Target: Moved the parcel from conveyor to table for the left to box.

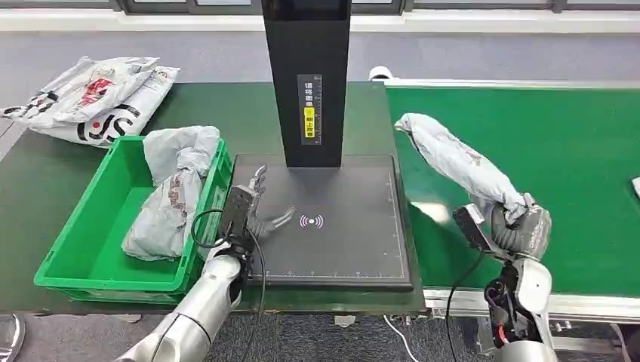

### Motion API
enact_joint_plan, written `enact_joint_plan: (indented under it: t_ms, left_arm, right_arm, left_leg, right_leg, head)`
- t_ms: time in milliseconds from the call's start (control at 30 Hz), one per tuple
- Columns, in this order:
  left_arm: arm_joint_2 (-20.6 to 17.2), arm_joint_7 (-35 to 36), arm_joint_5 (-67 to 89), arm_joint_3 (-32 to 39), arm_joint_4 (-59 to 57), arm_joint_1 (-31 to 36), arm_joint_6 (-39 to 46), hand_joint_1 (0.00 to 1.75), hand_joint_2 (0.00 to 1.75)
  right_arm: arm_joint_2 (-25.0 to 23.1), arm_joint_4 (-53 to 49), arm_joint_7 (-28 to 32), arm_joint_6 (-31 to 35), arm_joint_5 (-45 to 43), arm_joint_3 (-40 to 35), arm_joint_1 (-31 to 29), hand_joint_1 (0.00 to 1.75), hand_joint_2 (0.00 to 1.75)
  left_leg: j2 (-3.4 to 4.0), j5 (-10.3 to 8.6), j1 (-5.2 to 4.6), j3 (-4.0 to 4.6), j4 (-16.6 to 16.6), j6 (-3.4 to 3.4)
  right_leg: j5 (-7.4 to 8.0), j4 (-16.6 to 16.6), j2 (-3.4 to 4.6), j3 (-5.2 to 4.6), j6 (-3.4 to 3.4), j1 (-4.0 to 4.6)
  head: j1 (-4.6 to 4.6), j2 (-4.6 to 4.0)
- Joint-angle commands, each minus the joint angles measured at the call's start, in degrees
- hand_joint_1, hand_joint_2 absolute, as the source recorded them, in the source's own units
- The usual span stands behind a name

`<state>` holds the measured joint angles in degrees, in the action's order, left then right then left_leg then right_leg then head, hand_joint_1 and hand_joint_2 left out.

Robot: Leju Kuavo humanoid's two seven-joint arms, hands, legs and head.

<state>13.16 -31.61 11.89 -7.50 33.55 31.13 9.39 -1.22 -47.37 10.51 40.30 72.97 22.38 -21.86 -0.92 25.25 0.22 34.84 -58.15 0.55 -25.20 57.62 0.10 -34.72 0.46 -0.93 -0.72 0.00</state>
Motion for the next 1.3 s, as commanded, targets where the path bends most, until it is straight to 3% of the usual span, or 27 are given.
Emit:
enact_joint_plan:
  t_ms: [33,200,233,400,500,733,767,800,900,933,967,1000,1033,1167,1300]
  left_arm:
    - [-0.6,-1.7,0.9,2.9,0.0,3.3,2.2,0.0,1.75]
    - [-0.8,-1.9,1.1,2.9,-0.4,3.6,2.2,0.0,1.75]
    - [-0.8,-2.3,1.4,2.7,-0.5,3.6,2.4,0.0,1.75]
    - [-0.6,-2.3,1.5,2.4,-1.1,5.5,1.4,0.0,1.75]
    - [-0.4,-2.8,1.2,2.8,-1.9,6.6,1.2,0.0,1.75]
    - [-0.3,-3.2,0.7,3.2,-2.3,7.1,1.4,0.0,1.75]
    - [-0.2,-4.0,0.3,3.4,-2.5,7.3,1.4,0.0,1.75]
    - [-0.1,-4.2,0.0,3.6,-2.5,7.4,1.7,0.0,1.75]
    - [0.1,-6.1,-1.7,4.3,-1.6,7.3,2.8,0.0,1.75]
    - [0.0,-6.1,-1.8,4.3,-1.6,7.3,2.7,0.0,1.75]
    - [-0.1,-6.6,-2.1,4.2,-0.8,7.0,3.2,0.0,1.75]
    - [-0.3,-6.8,-2.5,4.2,-0.3,6.6,3.2,0.0,1.75]
    - [-0.4,-7.0,-2.5,4.3,0.0,6.4,3.5,0.0,1.75]
    - [-1.3,-8.3,-3.8,4.0,2.8,4.4,4.2,0.0,1.75]
    - [-1.5,-8.3,-3.9,3.8,3.1,4.2,4.2,0.0,1.75]
  right_arm:
    - [-6.6,-12.7,0.3,-3.2,-5.7,-18.6,3.8,1.75,1.75]
    - [-5.3,-9.6,-3.0,-2.6,-7.3,-24.1,3.2,1.75,1.75]
    - [-4.8,-9.1,-2.0,-7.1,-10.0,-25.6,3.1,1.75,1.75]
    - [-6.8,-3.9,-5.0,-19.2,-6.2,-33.4,3.9,1.75,1.75]
    - [-4.7,0.0,-6.1,-24.8,-4.3,-38.9,3.8,1.75,1.75]
    - [-3.2,1.7,-5.7,-26.4,-4.1,-40.7,4.4,1.75,1.75]
    - [-2.0,2.7,-5.8,-31.2,-3.5,-43.0,4.4,1.75,1.75]
    - [-1.6,3.5,-5.8,-31.7,-3.6,-43.4,4.7,1.75,1.75]
    - [-0.5,7.8,-5.9,-32.9,-4.2,-46.3,3.4,1.55,1.75]
    - [-0.4,8.0,-5.8,-32.8,-4.3,-46.4,3.3,1.4,1.75]
    - [-0.2,8.8,-5.5,-32.1,-4.8,-47.0,2.8,0.47,1.75]
    - [-0.1,8.6,-4.8,-31.8,-5.4,-47.4,2.6,0.35,1.75]
    - [0.0,8.2,-4.5,-31.3,-5.4,-47.6,2.5,0.0,1.75]
    - [0.3,0.4,-0.1,-25.4,-9.3,-46.8,3.8,0.0,1.75]
    - [0.5,-1.4,-0.3,-25.9,-9.4,-47.0,4.1,0.0,1.75]
  left_leg:
    - [0.2,0.07,0.06,0.0,0.0,0.02]
    - [0.52,0.1,0.07,-0.12,0.0,0.06]
    - [0.44,0.06,0.02,-0.09,0.0,0.05]
    - [0.32,0.07,0.09,-0.1,0.0,0.03]
    - [0.45,0.09,0.13,-0.19,0.0,0.05]
    - [0.18,0.06,0.07,-0.14,0.0,0.02]
    - [0.26,0.07,0.07,-0.19,0.1,0.02]
    - [0.21,0.05,0.06,-0.12,0.0,0.02]
    - [0.18,0.04,0.08,-0.23,0.1,0.01]
    - [0.2,0.04,0.08,-0.2,0.1,0.03]
    - [0.21,0.04,0.1,-0.26,0.1,0.03]
    - [0.24,0.02,0.09,-0.35,0.1,0.03]
    - [0.35,0.07,0.08,-0.37,0.1,0.04]
    - [0.45,0.07,0.07,-0.6,0.2,0.11]
    - [0.55,0.08,0.06,-0.57,0.1,0.11]
  right_leg:
    - [0.02,0.0,0.16,-0.02,-0.05,0.07]
    - [0.06,-0.1,0.45,0.03,-0.08,0.09]
    - [0.03,0.0,0.34,-0.02,-0.07,0.03]
    - [0.03,-0.1,0.24,0.07,-0.06,0.11]
    - [0.04,-0.1,0.35,0.15,-0.08,0.15]
    - [0.0,-0.1,0.13,0.15,-0.03,0.09]
    - [0.01,-0.2,0.19,0.19,-0.04,0.09]
    - [0.01,-0.1,0.16,0.12,-0.03,0.07]
    - [0.01,-0.2,0.07,0.26,-0.04,0.1]
    - [0.01,-0.1,0.11,0.19,-0.04,0.09]
    - [0.03,-0.2,0.1,0.26,-0.05,0.12]
    - [0.05,-0.3,0.12,0.32,-0.06,0.11]
    - [0.04,-0.2,0.25,0.29,-0.05,0.1]
    - [0.1,-0.3,0.28,0.47,-0.1,0.13]
    - [0.1,-0.2,0.31,0.45,-0.09,0.14]
  head:
    - [0.02,-0.02]
    - [0.0,0.0]
    - [0.0,0.0]
    - [0.02,0.0]
    - [0.0,0.0]
    - [0.0,-0.02]
    - [0.0,-0.02]
    - [0.02,0.0]
    - [0.02,0.0]
    - [0.0,0.0]
    - [0.02,0.0]
    - [0.02,-0.02]
    - [0.0,0.0]
    - [0.0,0.0]
    - [0.0,-0.02]
